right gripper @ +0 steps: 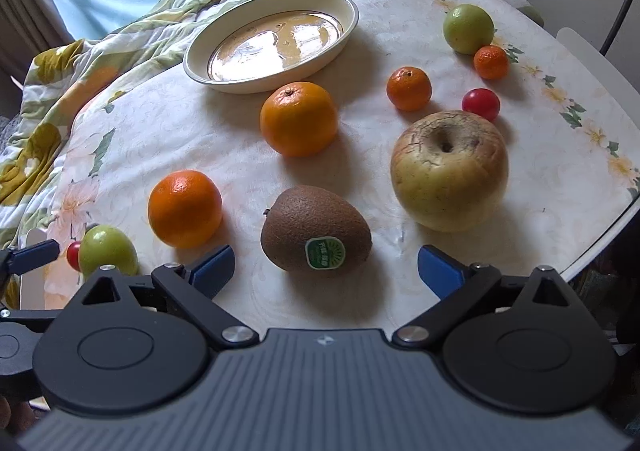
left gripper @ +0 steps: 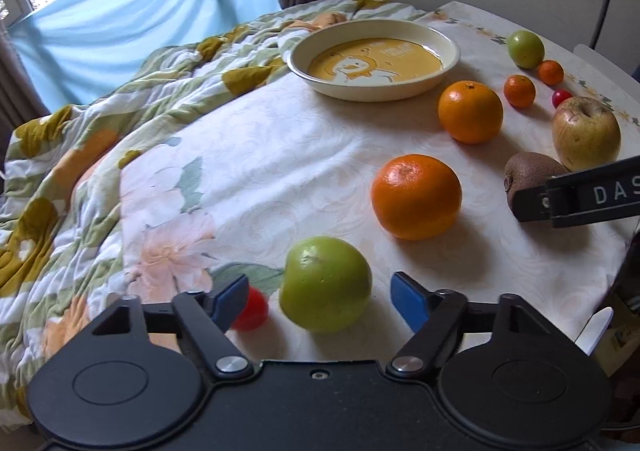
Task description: Organize fruits
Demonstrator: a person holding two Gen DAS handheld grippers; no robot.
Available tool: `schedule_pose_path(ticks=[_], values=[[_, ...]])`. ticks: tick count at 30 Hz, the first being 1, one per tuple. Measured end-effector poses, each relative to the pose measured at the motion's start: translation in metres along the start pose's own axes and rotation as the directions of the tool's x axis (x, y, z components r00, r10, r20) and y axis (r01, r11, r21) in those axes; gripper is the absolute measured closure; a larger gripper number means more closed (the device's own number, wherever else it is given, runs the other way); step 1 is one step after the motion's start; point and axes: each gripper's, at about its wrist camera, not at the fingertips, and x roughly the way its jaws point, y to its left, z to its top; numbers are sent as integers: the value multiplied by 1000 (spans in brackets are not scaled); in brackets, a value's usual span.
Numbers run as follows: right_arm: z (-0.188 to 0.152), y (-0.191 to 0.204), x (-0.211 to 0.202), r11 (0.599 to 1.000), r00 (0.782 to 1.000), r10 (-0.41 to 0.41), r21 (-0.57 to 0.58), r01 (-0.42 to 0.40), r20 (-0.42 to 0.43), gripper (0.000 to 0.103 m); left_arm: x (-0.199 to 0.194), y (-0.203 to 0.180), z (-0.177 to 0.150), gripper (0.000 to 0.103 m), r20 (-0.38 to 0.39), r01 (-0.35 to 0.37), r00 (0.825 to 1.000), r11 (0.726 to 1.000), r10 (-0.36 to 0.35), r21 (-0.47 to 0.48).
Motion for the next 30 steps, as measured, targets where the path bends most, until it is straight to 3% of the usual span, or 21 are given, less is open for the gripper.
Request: schedule_pose_path(ticks=[4, 6, 18, 22, 25, 30], values=[[0, 5, 7, 1000, 1000, -10, 19, 10, 13, 0, 6, -5, 1, 41, 4, 7, 1000, 999, -7, 48], [1, 7, 10, 1000, 1000, -19, 21, 19, 15, 0, 9, -6, 1, 48, 11, -24, 1000, 998, 24, 63], [3, 8, 19, 999, 999, -47, 27, 47, 7, 6, 7, -3, -3, 48, 30, -10, 1000, 999, 9, 52], [4, 9, 23, 999, 999, -52, 8, 51, 11, 11, 6, -3, -3, 48, 30, -13, 999, 999, 12, 36], [6, 13, 24, 999, 999, -39, -30, 40, 25, 22, 5, -4, -3, 48, 28, -14, 1000, 1000, 14, 20], [6, 15, 24, 997, 999, -27, -75, 29, 23, 22, 1, -7, -3, 48, 21, -20, 1000, 1000, 20, -12]])
